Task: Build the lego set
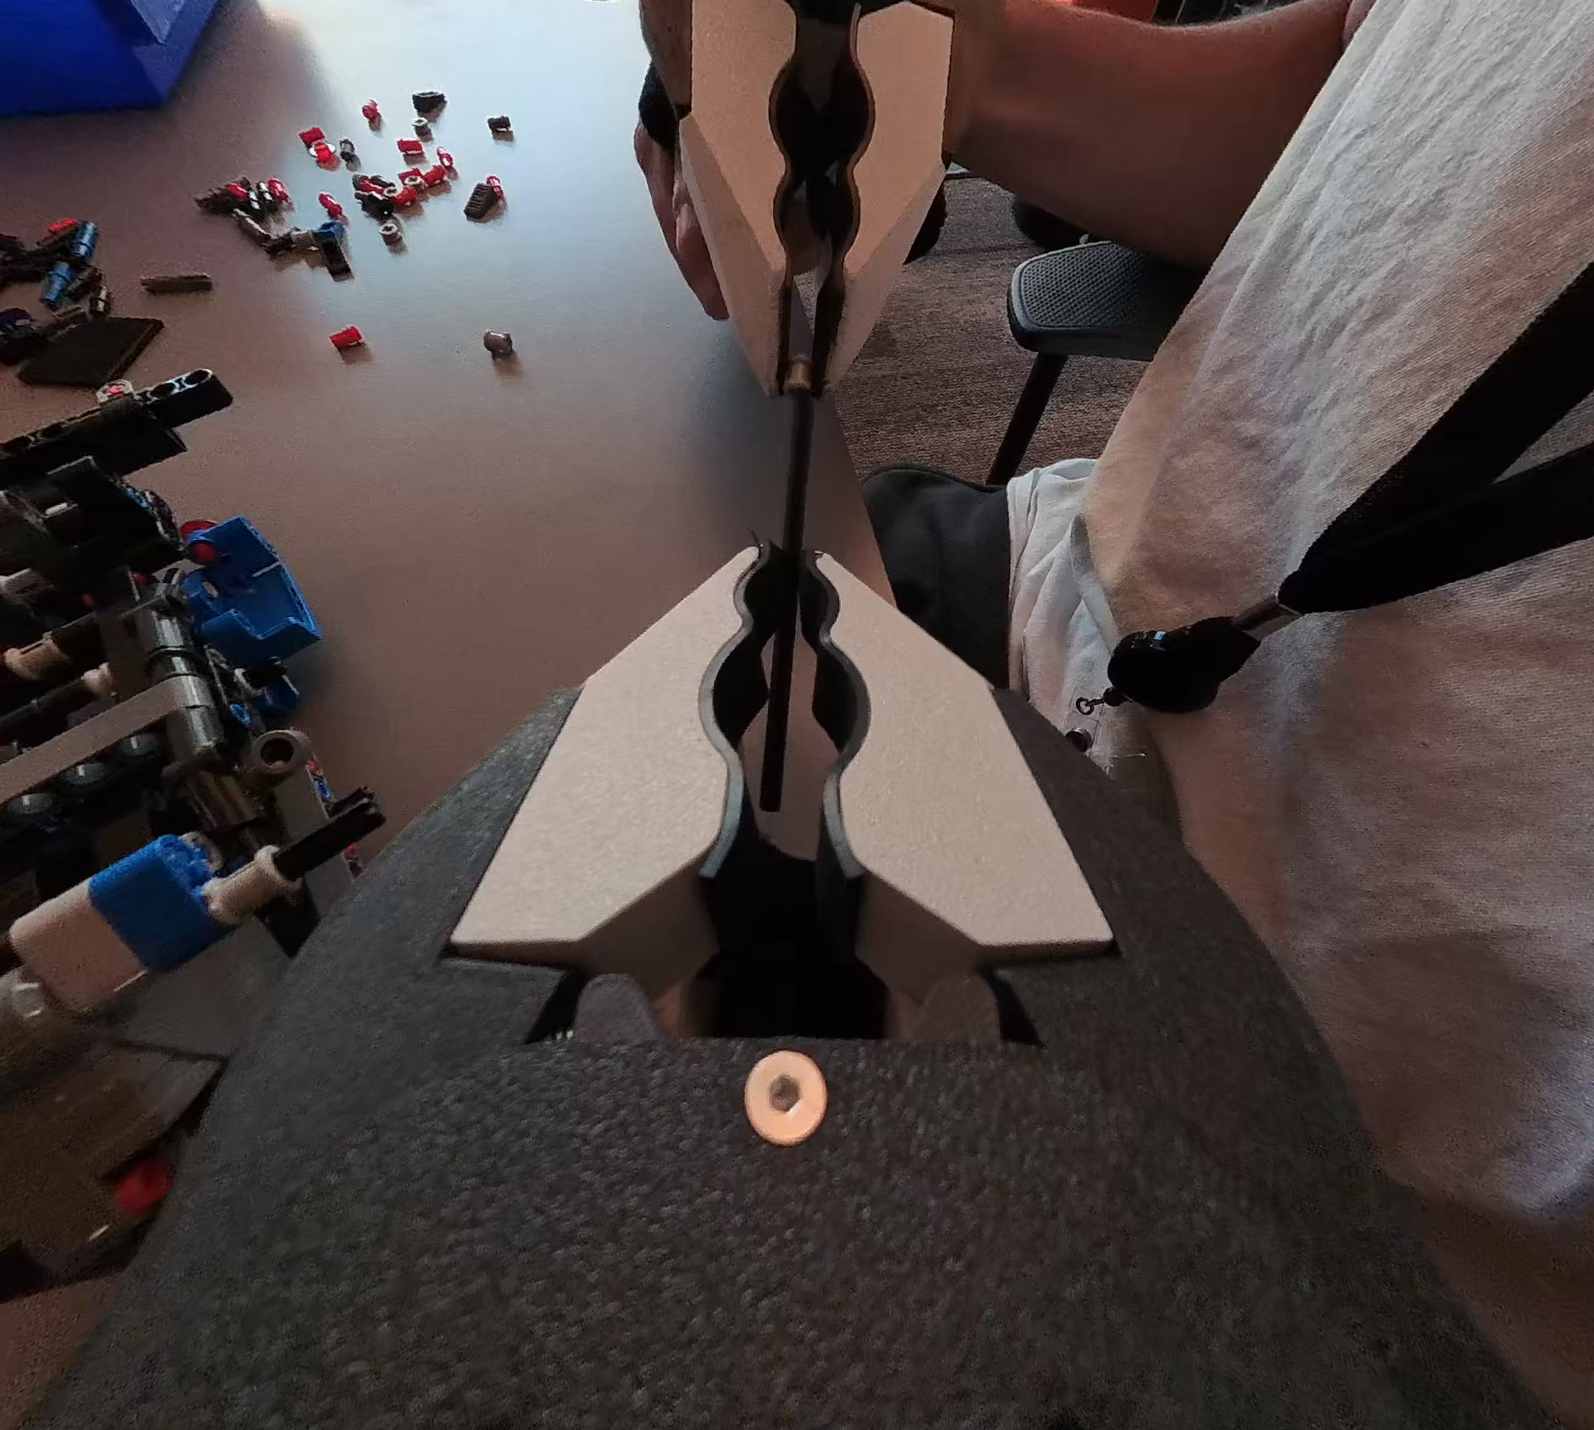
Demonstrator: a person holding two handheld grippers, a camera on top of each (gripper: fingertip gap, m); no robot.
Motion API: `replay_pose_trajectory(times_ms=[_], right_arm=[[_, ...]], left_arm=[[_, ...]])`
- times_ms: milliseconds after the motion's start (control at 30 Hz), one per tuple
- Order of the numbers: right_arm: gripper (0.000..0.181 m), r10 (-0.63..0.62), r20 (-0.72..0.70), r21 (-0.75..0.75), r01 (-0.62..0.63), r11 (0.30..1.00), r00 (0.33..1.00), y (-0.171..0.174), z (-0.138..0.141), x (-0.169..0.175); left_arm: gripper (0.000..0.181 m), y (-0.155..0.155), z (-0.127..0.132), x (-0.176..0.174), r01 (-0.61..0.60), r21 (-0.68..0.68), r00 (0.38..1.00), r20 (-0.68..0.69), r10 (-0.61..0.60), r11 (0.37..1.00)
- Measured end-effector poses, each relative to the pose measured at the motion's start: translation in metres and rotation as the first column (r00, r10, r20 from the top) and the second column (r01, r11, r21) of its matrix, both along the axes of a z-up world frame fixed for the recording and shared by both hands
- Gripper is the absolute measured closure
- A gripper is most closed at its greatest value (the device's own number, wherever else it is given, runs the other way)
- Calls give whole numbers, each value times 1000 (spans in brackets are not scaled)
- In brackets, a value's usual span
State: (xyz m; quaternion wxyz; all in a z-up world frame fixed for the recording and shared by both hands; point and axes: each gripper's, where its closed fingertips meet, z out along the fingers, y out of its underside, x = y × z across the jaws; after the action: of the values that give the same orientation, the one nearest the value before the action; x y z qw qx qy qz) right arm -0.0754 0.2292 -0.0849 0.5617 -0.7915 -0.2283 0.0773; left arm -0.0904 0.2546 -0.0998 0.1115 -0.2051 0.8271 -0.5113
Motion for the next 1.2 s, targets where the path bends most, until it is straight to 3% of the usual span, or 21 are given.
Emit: replay_pose_trajectory(times_ms=[867, 1200], right_arm=[[175, 64, 57, 85, -68, 994, 996, -2, 7, -11], [175, 71, 6, 8, -71, 997, 997, -1, 2, -10]], left_arm=[[179, -6, 3, -11, 68, -88, 988, -135, -79, 994], [179, -7, 4, -11, 72, -104, 984, -152, -88, 992]])
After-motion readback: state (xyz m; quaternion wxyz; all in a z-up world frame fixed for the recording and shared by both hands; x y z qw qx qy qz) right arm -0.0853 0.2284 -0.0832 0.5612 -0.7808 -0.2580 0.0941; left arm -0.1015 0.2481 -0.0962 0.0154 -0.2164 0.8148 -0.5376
